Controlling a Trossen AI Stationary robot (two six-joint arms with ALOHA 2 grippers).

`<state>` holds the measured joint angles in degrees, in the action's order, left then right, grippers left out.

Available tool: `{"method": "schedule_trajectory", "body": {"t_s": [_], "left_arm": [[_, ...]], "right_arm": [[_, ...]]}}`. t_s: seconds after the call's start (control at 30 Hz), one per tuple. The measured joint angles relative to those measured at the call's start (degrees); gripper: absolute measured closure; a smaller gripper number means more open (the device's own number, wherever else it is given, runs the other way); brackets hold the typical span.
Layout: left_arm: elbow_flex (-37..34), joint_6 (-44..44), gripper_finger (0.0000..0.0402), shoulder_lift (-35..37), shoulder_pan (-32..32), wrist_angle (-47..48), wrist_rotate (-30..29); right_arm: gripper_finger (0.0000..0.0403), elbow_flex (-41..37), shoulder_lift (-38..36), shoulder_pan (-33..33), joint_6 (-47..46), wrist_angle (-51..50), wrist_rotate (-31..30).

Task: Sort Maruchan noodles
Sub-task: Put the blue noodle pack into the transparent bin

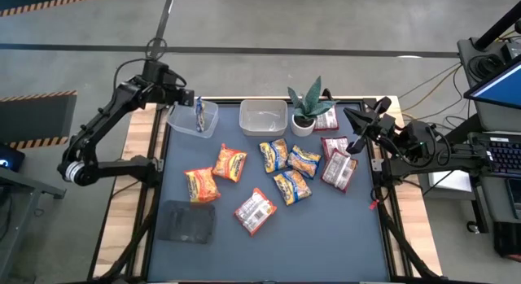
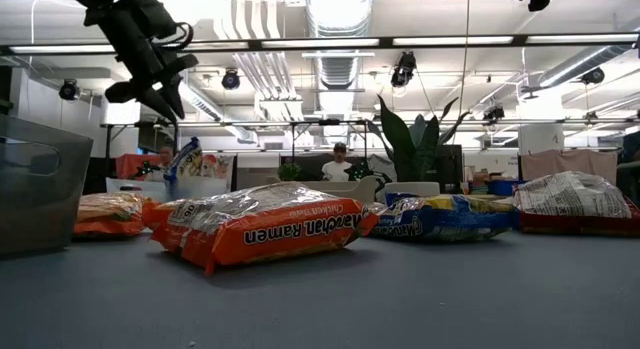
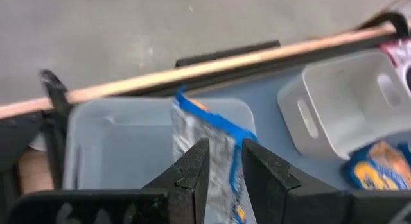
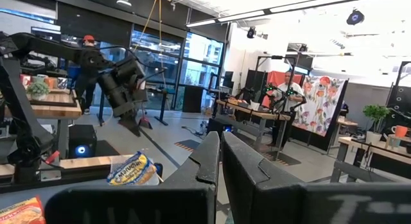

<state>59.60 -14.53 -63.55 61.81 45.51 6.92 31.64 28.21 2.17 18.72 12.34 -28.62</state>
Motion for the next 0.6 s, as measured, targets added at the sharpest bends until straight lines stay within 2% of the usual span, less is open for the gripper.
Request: {"method": "schedule_trajectory", "body": {"t_s": [0.27,0.43,0.6], "left_arm": [[-1.2,-1.3,0.0328,0.2,-10.5,-0.3,1.1],[-0.5,-4.6,0.0322,0.2,-12.2,3.7,-3.5],[-0.4,-6.2,0.0278,0.2,-12.2,7.2,-4.9]], "right_arm": [[0.0394,0.0,0.0,0.0,0.3,0.0,0.0],[0.0394,0.0,0.0,0.0,0.3,0.0,0.0],[0.0394,0.0,0.0,0.0,0.4,0.0,0.0]]}}
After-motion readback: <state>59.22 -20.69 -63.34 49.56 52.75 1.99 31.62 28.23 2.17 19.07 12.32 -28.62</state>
